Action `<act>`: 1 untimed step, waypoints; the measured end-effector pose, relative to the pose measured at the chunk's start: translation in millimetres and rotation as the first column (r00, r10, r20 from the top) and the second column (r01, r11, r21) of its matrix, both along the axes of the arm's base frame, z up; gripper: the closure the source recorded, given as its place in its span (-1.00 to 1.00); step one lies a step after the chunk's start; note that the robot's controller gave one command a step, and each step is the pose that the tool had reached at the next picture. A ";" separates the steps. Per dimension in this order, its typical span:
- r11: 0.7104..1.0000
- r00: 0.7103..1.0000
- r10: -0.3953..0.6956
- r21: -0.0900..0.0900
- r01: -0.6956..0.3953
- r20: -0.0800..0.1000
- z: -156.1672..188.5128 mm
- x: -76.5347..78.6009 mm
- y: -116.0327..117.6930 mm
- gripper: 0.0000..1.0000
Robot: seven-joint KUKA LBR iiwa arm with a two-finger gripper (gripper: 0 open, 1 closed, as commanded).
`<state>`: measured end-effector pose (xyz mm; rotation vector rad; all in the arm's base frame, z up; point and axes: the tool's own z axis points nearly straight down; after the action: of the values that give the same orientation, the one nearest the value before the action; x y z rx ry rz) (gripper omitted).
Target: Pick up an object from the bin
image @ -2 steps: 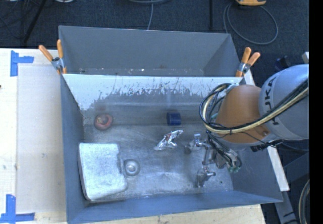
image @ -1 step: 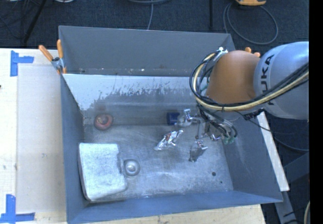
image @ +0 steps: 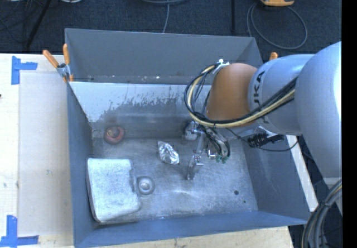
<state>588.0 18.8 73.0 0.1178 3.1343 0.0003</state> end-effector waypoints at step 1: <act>0.999 0.999 -0.049 0.001 0.049 0.002 0.2 11.2 58.2 -1.00</act>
Offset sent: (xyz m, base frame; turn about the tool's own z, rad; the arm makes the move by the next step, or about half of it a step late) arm 0.0085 0.0554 -0.0030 0.0534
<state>599.2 77.0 73.2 0.1949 3.1289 0.0023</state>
